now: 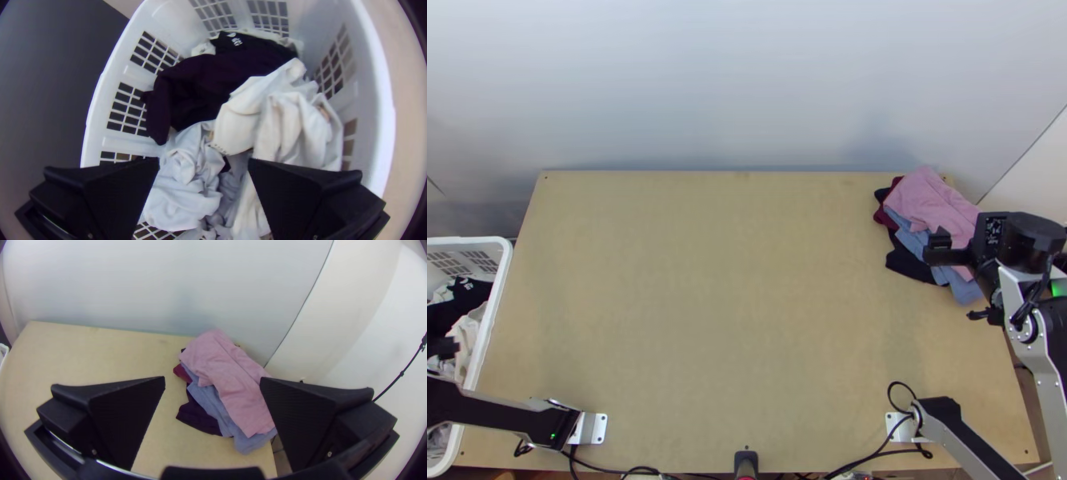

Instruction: Fold the t-shirt

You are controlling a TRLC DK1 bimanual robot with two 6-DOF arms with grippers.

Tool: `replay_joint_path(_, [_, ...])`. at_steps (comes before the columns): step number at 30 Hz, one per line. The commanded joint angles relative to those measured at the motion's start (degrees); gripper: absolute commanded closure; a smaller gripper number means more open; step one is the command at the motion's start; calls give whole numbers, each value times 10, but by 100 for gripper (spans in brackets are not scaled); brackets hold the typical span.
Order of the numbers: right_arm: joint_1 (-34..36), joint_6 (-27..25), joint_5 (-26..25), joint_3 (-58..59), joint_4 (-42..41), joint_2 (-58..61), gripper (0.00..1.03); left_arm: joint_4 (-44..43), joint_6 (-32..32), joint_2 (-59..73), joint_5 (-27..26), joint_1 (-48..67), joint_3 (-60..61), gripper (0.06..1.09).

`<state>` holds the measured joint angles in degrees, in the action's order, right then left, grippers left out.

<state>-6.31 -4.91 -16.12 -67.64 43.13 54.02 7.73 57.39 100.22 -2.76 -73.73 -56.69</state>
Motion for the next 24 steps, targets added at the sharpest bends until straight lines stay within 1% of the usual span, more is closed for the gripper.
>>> replay_joint_path(1, [0, -1, -5, -14, -2, 15, 4, 0, 20, 113, 45, -48, -98, 12])
replay_joint_path(3, [-1, 0, -5, -12, -2, 15, 4, 41, 20, 144, 51, -53, -134, 17])
replay_joint_path(5, [-2, 2, -5, -10, -1, 15, 4, 60, 19, 168, 61, -52, -164, 17])
replay_joint_path(8, [-5, 3, -5, -11, -1, 14, 4, 61, 11, 206, 72, -50, -204, 17])
replay_joint_path(9, [-6, 3, -5, -13, -1, 14, 4, 66, 10, 222, 85, -49, -222, 17])
replay_joint_path(13, [-8, 3, -5, -23, -1, 15, 4, 118, 4, 279, 99, -52, -294, 17])
replay_joint_path(14, [-8, 3, -5, -25, -1, 15, 4, 129, 4, 289, 102, -52, -303, 19])
replay_joint_path(17, [-8, 2, -5, -28, -2, 16, 4, 134, 3, 306, 115, -52, -310, 20])
replay_joint_path(24, [-9, 3, -5, -34, -1, 15, 4, 132, -13, 341, 125, -48, -316, 20])
